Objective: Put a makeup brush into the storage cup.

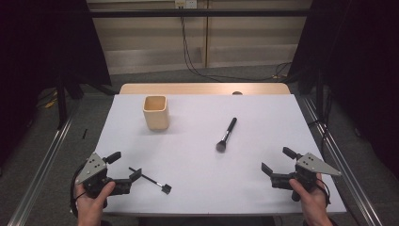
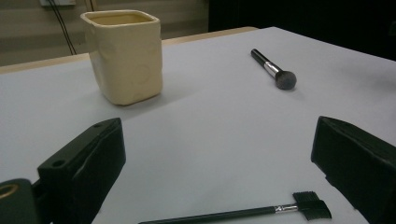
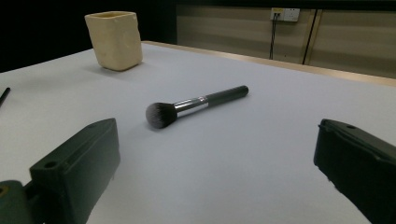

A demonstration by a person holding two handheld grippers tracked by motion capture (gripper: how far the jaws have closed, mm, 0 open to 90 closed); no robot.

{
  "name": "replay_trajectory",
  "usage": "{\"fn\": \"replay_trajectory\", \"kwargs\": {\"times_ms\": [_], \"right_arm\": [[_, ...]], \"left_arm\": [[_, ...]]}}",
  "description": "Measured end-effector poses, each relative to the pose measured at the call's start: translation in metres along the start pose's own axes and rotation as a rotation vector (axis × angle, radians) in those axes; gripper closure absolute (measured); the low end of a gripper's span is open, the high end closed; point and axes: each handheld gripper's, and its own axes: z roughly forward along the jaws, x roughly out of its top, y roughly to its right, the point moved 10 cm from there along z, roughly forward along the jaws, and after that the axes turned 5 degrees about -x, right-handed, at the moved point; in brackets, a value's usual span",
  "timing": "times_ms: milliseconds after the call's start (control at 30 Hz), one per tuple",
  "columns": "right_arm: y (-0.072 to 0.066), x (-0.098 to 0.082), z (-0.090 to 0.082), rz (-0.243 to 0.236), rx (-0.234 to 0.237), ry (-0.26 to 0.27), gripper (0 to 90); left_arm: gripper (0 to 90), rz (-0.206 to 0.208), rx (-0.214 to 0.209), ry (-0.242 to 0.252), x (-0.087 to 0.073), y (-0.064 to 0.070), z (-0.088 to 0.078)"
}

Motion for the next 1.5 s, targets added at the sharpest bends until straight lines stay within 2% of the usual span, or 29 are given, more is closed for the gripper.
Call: {"fn": "replay_trajectory", "kwargs": {"times_ms": [100,167,267,300,433,567,767,1333,1400,1500], "right_arm": [[-0.001,0.000,0.000,-0.003,0.003,-0.002,0.0],[-0.002,0.000,0.000,-0.002,0.003,-0.004,0.0],[-0.001,0.000,0.000,0.000,0.004,-0.002,0.0],[-0.001,-0.001,0.000,0.000,0.003,-0.003,0.0],[-0.002,-0.001,0.001,0.006,0.012,-0.005,0.0],[-0.003,-0.001,0.002,0.007,0.016,-0.005,0.0],[-0.002,-0.001,0.002,0.012,0.016,-0.006,0.0],[-0.004,-0.002,0.003,0.011,0.023,-0.013,0.0],[-0.004,-0.002,0.003,0.012,0.023,-0.015,0.0],[-0.004,-0.002,0.003,0.012,0.025,-0.016,0.0]], "left_arm": [[3.1,0.000,0.015,-0.008,0.002,-0.002,0.002],[3.1,-0.018,0.011,0.004,0.006,-0.004,0.004],[3.1,-0.017,0.008,0.009,0.008,-0.005,0.005],[3.1,-0.001,0.008,0.007,0.012,-0.005,0.007],[3.1,0.005,0.003,0.004,0.015,-0.004,0.011],[3.1,0.024,-0.021,-0.009,0.020,0.000,0.018],[3.2,0.032,-0.028,-0.027,0.026,-0.003,0.027],[3.0,0.038,-0.051,-0.006,0.048,-0.007,0.058],[3.0,0.042,-0.052,-0.026,0.050,-0.007,0.062],[2.9,0.047,-0.047,-0.029,0.053,-0.008,0.064]]}}
